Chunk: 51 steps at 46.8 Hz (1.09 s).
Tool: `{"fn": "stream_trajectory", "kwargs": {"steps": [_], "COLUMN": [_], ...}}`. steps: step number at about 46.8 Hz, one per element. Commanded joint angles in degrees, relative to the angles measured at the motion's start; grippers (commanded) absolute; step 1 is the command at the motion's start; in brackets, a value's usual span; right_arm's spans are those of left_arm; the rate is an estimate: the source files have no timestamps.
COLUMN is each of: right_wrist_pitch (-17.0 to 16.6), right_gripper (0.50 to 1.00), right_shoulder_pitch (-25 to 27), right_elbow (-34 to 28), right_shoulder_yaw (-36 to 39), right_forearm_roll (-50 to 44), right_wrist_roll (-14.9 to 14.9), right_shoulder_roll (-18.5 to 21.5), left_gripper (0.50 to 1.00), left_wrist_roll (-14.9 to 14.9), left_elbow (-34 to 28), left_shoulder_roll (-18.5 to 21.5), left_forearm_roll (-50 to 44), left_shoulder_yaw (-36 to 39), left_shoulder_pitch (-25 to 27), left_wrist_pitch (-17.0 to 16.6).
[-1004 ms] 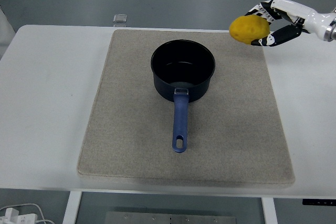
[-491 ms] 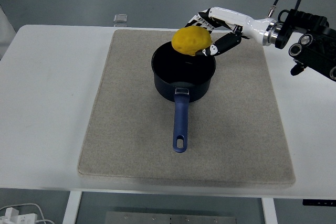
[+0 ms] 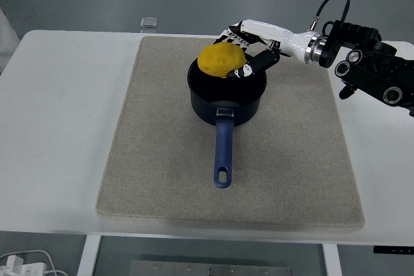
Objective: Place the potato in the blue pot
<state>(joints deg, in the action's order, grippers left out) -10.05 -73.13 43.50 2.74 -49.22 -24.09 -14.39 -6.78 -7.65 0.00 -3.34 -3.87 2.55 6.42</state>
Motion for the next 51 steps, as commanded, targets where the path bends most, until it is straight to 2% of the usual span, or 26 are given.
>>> {"fn": "stream_trajectory", "kwargs": {"steps": [1,2,51], "right_wrist_pitch": [0.03,0.12,0.47], "right_gripper": [0.9,0.933,0.934], "right_shoulder_pitch": [0.0,0.09,0.35], "right_elbow": [0.09,0.09,0.0], "right_shoulder_yaw": [0.25,0.25,0.25], "right_forearm_roll": [0.09,0.09,0.0], "right_wrist_roll": [0.0,0.0,0.0], "right_shoulder_roll": [-0.2,-0.11,-1.25], "left_gripper": [0.999,0.999,0.999], "left_wrist_roll": [-0.08,0.01,0.01], "left_elbow": [0.0,0.0,0.0], "left_shoulder_roll": [0.0,0.0,0.0], "left_forearm_roll": [0.0,0.0,0.0], "left_shoulder_yaw": [0.0,0.0,0.0], "left_shoulder_pitch": [0.0,0.0,0.0], "left_wrist_pitch": [0.0,0.0,0.0]}}
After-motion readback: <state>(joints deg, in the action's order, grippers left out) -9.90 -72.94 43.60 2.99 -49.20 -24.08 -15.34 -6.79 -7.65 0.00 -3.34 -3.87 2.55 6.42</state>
